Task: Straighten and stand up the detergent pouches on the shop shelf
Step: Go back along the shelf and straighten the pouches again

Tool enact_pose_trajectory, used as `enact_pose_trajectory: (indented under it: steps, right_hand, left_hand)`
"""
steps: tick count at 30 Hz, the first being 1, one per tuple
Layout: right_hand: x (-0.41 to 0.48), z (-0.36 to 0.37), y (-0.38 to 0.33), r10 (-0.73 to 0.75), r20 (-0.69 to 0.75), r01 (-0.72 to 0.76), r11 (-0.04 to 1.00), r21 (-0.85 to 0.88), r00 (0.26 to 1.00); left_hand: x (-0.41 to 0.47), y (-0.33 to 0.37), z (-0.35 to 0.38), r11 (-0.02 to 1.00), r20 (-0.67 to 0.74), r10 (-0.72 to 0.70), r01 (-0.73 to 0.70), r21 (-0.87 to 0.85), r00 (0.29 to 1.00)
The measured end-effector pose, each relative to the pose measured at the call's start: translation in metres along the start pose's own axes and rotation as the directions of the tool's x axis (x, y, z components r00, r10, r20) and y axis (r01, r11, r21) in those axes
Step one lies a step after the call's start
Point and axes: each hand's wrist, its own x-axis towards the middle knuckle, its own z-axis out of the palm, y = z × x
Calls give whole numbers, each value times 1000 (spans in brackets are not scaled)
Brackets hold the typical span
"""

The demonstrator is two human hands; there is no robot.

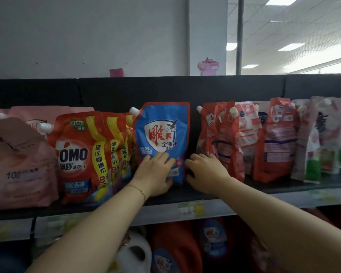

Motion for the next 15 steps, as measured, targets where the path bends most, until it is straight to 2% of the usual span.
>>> enact_pose_trajectory:
  steps: [7,11,15]
  right_hand:
    - [-61,-15,31,193,-35,-192,981,26,981]
    - [-94,-29,36,235,-29,-234,972,36,972]
    - [-117,-35,37,287,-36,-284,956,67,957]
  left_hand:
    - [6,49,-18,998,27,19,-17,-61,999]
    - [7,85,-30,993,25,80,-77,-85,997]
    - [-3,110,-33,989,11,81,-79,-121,997]
